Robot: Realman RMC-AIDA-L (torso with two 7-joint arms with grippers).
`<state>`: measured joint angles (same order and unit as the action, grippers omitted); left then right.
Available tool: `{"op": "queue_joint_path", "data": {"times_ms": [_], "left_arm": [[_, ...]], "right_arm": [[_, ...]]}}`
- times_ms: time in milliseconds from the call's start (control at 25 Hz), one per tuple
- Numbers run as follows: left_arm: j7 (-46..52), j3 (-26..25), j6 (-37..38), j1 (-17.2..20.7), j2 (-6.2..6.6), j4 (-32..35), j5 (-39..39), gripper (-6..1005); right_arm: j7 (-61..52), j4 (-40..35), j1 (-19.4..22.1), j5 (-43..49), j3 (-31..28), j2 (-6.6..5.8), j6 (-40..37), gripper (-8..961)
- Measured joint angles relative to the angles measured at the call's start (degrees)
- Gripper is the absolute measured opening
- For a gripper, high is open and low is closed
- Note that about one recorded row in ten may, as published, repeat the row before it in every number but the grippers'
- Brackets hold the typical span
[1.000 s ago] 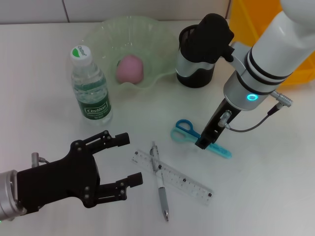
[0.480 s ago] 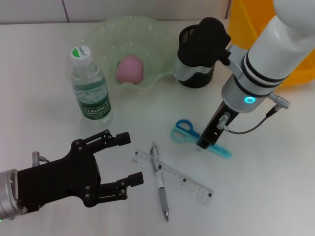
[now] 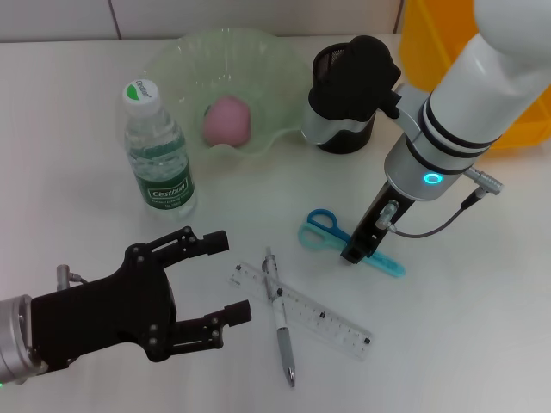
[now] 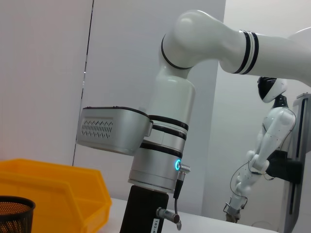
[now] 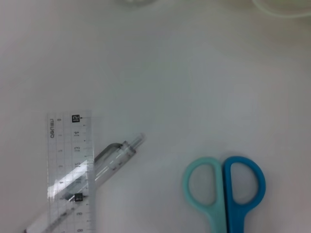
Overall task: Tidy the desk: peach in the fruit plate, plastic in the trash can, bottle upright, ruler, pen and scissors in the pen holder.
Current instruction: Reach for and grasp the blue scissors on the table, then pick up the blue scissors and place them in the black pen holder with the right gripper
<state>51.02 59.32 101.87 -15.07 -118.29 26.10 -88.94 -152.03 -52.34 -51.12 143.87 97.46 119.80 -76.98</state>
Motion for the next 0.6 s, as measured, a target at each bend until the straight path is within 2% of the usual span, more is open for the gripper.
{"op": "queue_joint_path", "data": {"times_ms": [280,360,600], "left_arm": [[0.05,-0.04,-0.03,-0.05,0.07,0.00,0.00,832],[0.05,-0.08,-0.06,-0.05,0.08,0.00,0.00,832],[0.05,-0.33,-0.03,-0.06,0.08,0.03,0.00,832]], "right_arm": [[-0.01,0.34,-0.13,0.00,0.53,0.01,0.23,381],[-0.01,0.13,0.10,-0.12,0.65,0.02,0.26,303],[0.38,-0.89,0.94,-2.13,0.30,0.01,0.43,214]]}}
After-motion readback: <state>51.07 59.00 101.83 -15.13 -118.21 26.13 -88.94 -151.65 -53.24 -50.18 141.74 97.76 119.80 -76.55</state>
